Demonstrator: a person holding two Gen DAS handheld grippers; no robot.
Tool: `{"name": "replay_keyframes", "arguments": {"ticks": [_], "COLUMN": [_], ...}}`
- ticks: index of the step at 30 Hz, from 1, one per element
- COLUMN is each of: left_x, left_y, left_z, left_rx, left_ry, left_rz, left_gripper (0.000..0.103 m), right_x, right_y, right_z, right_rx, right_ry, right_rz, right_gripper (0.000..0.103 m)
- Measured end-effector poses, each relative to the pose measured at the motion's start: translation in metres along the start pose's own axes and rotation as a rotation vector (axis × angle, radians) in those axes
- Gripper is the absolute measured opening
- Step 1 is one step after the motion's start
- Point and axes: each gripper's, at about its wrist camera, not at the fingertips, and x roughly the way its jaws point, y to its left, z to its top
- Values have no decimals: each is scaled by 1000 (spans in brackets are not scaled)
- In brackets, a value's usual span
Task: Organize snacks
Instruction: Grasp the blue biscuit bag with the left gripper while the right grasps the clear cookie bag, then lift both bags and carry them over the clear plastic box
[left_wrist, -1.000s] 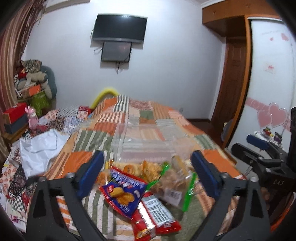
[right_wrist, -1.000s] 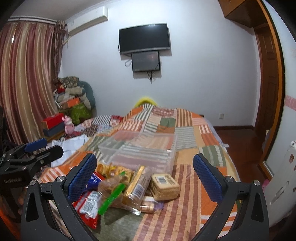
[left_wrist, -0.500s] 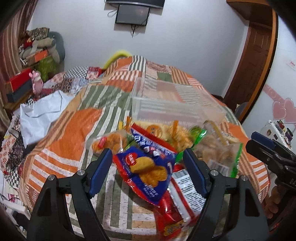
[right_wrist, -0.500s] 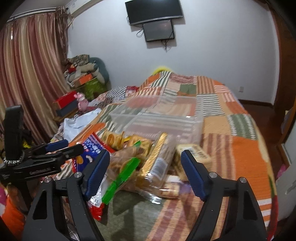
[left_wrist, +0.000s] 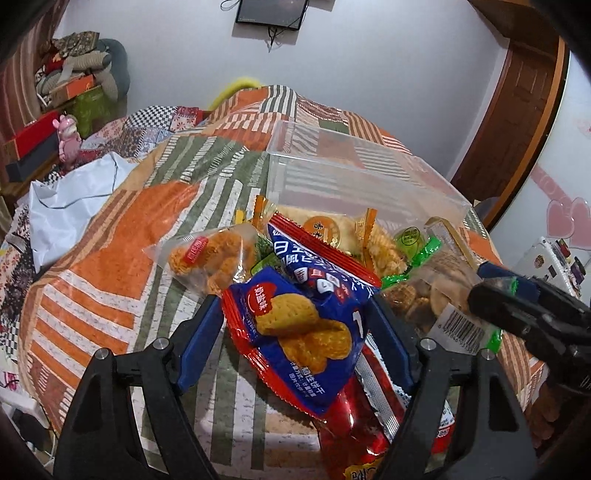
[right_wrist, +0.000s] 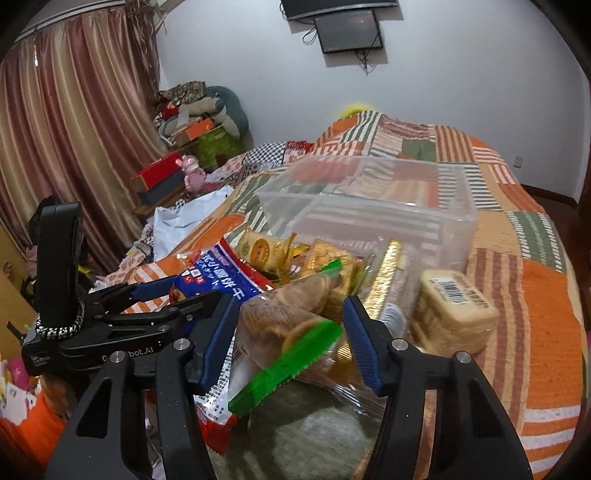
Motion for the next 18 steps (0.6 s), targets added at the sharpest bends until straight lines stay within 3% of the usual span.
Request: {"name": "replay_keyframes", "arguments": {"ticks": [4, 10, 18], "left_x": [13, 16, 5], "left_y": [3, -1, -2], "left_z": [-2, -3, -4], "left_rx": [-19, -11, -1], "left_ry": [46, 28, -6], "left_rz": [-28, -23, -35], "left_gripper": [79, 78, 62], "right_x": [12, 19, 28], "right_y": [0, 6, 10], "right_z": [-4, -5, -9], "right_rx": [0, -41, -86], "right_ry": [40, 55, 71], "right_rz": [12, -5, -34], "right_gripper": [54, 55, 53]}}
